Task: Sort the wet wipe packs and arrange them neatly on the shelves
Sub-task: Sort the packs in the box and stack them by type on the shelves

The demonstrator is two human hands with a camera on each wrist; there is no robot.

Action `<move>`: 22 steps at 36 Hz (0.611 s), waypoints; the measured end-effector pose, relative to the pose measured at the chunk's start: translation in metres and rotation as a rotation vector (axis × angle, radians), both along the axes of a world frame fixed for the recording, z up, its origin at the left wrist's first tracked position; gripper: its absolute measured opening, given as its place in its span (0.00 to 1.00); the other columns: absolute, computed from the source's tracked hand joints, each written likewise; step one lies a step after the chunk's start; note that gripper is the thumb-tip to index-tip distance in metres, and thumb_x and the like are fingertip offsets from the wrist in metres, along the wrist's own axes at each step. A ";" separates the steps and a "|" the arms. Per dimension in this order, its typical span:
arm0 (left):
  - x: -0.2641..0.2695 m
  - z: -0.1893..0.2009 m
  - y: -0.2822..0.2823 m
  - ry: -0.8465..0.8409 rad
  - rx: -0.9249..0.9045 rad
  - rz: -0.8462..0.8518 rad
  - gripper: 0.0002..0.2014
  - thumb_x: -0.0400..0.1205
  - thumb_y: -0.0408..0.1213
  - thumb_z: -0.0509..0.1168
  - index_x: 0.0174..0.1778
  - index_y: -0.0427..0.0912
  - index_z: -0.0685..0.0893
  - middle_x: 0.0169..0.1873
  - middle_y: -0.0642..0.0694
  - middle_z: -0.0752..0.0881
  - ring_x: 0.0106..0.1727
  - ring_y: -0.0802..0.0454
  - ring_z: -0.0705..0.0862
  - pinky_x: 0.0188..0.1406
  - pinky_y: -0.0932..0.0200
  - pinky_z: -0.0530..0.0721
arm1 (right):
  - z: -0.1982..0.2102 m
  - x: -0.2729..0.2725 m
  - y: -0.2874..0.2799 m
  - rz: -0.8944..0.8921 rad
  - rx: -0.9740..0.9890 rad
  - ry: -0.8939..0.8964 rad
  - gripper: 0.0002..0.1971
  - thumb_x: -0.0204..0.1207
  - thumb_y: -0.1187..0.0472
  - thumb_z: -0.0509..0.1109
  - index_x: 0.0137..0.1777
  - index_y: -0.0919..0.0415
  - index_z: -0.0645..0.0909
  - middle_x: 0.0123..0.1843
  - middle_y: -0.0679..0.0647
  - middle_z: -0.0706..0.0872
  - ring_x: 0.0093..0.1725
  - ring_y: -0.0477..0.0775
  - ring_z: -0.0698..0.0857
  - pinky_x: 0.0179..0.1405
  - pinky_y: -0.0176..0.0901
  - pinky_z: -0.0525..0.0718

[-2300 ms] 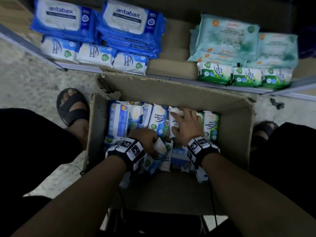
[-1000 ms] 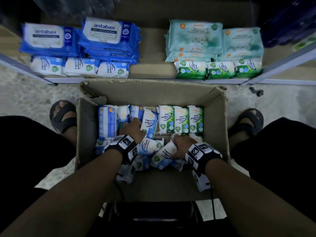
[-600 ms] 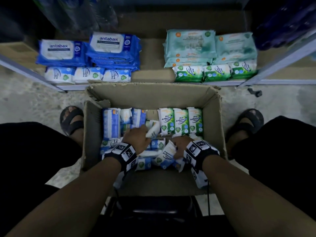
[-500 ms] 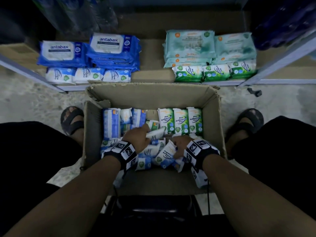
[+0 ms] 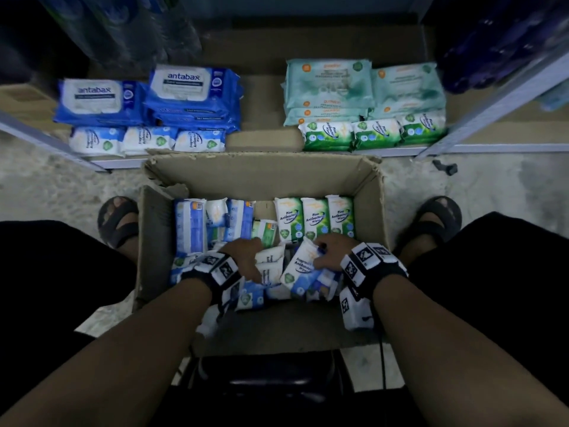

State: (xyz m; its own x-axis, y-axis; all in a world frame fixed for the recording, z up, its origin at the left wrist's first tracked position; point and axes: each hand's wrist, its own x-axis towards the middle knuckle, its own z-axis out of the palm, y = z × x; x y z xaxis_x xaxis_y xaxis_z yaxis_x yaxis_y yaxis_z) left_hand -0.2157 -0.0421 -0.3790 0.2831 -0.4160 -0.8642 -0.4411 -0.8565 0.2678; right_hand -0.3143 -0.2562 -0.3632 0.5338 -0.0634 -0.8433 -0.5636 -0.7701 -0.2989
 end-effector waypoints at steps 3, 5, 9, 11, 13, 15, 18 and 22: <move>0.014 0.004 -0.002 0.027 0.011 0.201 0.35 0.73 0.47 0.79 0.73 0.45 0.72 0.66 0.43 0.82 0.59 0.46 0.83 0.51 0.57 0.82 | 0.007 0.007 -0.010 -0.089 -0.027 -0.050 0.33 0.78 0.50 0.73 0.80 0.58 0.69 0.77 0.57 0.75 0.72 0.58 0.77 0.59 0.38 0.73; 0.023 0.006 -0.003 0.033 -0.031 0.334 0.30 0.72 0.48 0.79 0.66 0.47 0.74 0.61 0.45 0.83 0.52 0.49 0.83 0.45 0.58 0.81 | 0.014 0.014 -0.017 -0.161 -0.036 -0.069 0.32 0.79 0.50 0.72 0.80 0.59 0.69 0.76 0.58 0.75 0.69 0.59 0.78 0.54 0.37 0.73; 0.037 -0.003 -0.014 0.105 -0.192 0.629 0.33 0.77 0.45 0.77 0.73 0.44 0.69 0.66 0.46 0.77 0.57 0.47 0.80 0.42 0.56 0.79 | 0.026 0.026 -0.029 -0.293 -0.112 -0.161 0.25 0.80 0.53 0.71 0.72 0.64 0.73 0.66 0.62 0.81 0.61 0.63 0.82 0.46 0.41 0.74; 0.039 -0.006 -0.024 0.132 -0.264 0.738 0.35 0.78 0.47 0.75 0.78 0.45 0.66 0.66 0.50 0.73 0.62 0.47 0.78 0.48 0.55 0.78 | 0.026 0.028 -0.030 -0.374 -0.165 -0.236 0.20 0.79 0.56 0.71 0.67 0.65 0.75 0.62 0.65 0.84 0.58 0.66 0.83 0.44 0.44 0.76; 0.038 -0.012 -0.034 0.179 -0.312 0.817 0.34 0.78 0.50 0.74 0.77 0.47 0.68 0.66 0.52 0.76 0.62 0.46 0.80 0.56 0.48 0.82 | 0.023 0.027 -0.026 -0.461 -0.229 -0.303 0.18 0.79 0.60 0.70 0.66 0.64 0.73 0.62 0.67 0.84 0.58 0.69 0.84 0.47 0.50 0.80; 0.033 -0.018 -0.045 0.213 -0.340 0.841 0.24 0.80 0.49 0.72 0.68 0.48 0.74 0.57 0.51 0.81 0.58 0.44 0.82 0.61 0.42 0.83 | 0.020 0.024 -0.018 -0.502 -0.251 -0.357 0.26 0.78 0.63 0.69 0.75 0.61 0.67 0.70 0.67 0.78 0.64 0.71 0.81 0.55 0.56 0.82; 0.024 -0.028 -0.059 0.249 -0.358 0.854 0.15 0.77 0.54 0.73 0.46 0.50 0.76 0.40 0.45 0.79 0.45 0.42 0.81 0.52 0.44 0.83 | 0.013 0.017 -0.006 -0.423 -0.298 -0.440 0.41 0.76 0.66 0.70 0.85 0.58 0.52 0.82 0.63 0.60 0.74 0.69 0.72 0.66 0.57 0.79; 0.010 -0.044 -0.065 0.096 -0.346 0.879 0.20 0.80 0.51 0.72 0.32 0.48 0.69 0.25 0.46 0.70 0.29 0.47 0.73 0.32 0.58 0.68 | 0.008 0.013 0.006 -0.351 -0.457 -0.498 0.43 0.72 0.65 0.72 0.84 0.53 0.53 0.83 0.61 0.55 0.76 0.69 0.65 0.64 0.60 0.78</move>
State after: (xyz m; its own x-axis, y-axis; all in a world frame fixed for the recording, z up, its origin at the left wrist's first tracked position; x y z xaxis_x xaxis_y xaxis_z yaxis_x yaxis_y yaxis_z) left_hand -0.2054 -0.1072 -0.4228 0.5509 -0.3252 -0.7686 0.3607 -0.7378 0.5706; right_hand -0.3011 -0.2505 -0.3549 0.7286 -0.5845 -0.3570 -0.6802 -0.6788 -0.2768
